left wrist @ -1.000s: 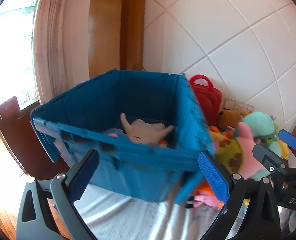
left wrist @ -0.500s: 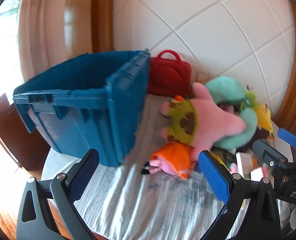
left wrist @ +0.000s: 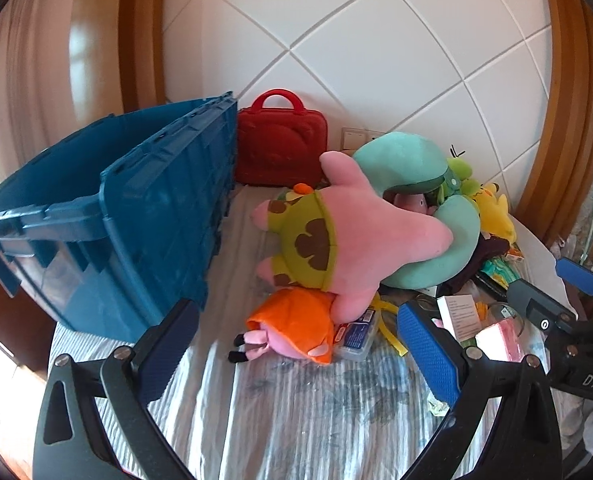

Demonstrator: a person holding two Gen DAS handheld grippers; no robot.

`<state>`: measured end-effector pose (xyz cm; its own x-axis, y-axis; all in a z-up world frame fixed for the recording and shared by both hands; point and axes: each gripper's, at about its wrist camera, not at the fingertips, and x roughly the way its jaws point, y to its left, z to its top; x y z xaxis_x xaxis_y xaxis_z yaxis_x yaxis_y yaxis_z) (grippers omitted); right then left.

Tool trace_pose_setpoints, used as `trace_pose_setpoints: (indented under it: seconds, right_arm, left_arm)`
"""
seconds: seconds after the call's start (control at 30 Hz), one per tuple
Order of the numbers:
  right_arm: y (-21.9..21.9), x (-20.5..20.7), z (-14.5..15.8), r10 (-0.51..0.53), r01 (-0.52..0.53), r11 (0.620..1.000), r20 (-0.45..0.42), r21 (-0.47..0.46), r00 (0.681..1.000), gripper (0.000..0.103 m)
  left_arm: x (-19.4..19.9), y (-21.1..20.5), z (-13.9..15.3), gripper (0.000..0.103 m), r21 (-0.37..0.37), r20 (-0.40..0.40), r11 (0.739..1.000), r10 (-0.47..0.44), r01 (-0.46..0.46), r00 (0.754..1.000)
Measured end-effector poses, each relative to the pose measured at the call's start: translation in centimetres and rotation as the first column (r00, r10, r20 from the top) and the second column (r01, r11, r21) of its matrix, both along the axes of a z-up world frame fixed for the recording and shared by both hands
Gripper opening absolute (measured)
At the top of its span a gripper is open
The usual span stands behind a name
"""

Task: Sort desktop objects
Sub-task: 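Reach both tools toward the teal neck pillow in the toy pile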

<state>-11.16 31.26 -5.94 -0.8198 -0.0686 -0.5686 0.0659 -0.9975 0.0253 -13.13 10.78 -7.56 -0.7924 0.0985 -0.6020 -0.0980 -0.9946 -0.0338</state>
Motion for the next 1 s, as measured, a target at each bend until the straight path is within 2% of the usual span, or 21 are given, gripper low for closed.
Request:
trace_pose_setpoints:
  seconds: [0.1,0.3,0.53,0.73,0.83,1.0]
  right_arm:
    - [0.8,-0.6,-0.2,-0.016,0.016,1.000,0.005,-0.025,1.000,0.103]
    - [1.2,-3.0,-0.7,0.019,-0.018,1.000,0.029,-0.022,0.999,0.103]
    - [1.9,-7.5,-1.6,0.133,-0.132,0.991,0.048,-0.007,0.990,0.103]
    - [3.2,-11.1,-2.4,0.189,-0.187,0.982,0.061,-0.028,0.980,0.103]
    - [3.9,-12.8,-2.9,0.216,-0.214,0.976,0.067,-0.039,0.974,0.103]
    - [3.9,-15.1,-4.0,0.192,-0.187,0.981,0.096,-0.054,0.977,0.103]
  left_arm:
    - [-0.9,0.3,-0.4,0.101,-0.002,0.014,1.000,0.001,-0.001,1.000]
    - [-2.5,0.6,-1.2,0.101,-0.003,0.039,0.999,0.052,-0.052,0.998]
    - [-4.6,1.4,-2.0,0.101,-0.010,0.059,0.987,0.161,-0.161,0.985]
    - [-6.6,2.2,-2.9,0.101,-0.022,0.080,0.971,0.238,-0.237,0.968]
    - [-7.8,2.1,-3.5,0.101,-0.032,0.101,0.968,0.250,-0.248,0.963]
    - [-10.6,1.7,-3.8,0.101,-0.042,0.115,0.976,0.219,-0.216,0.969]
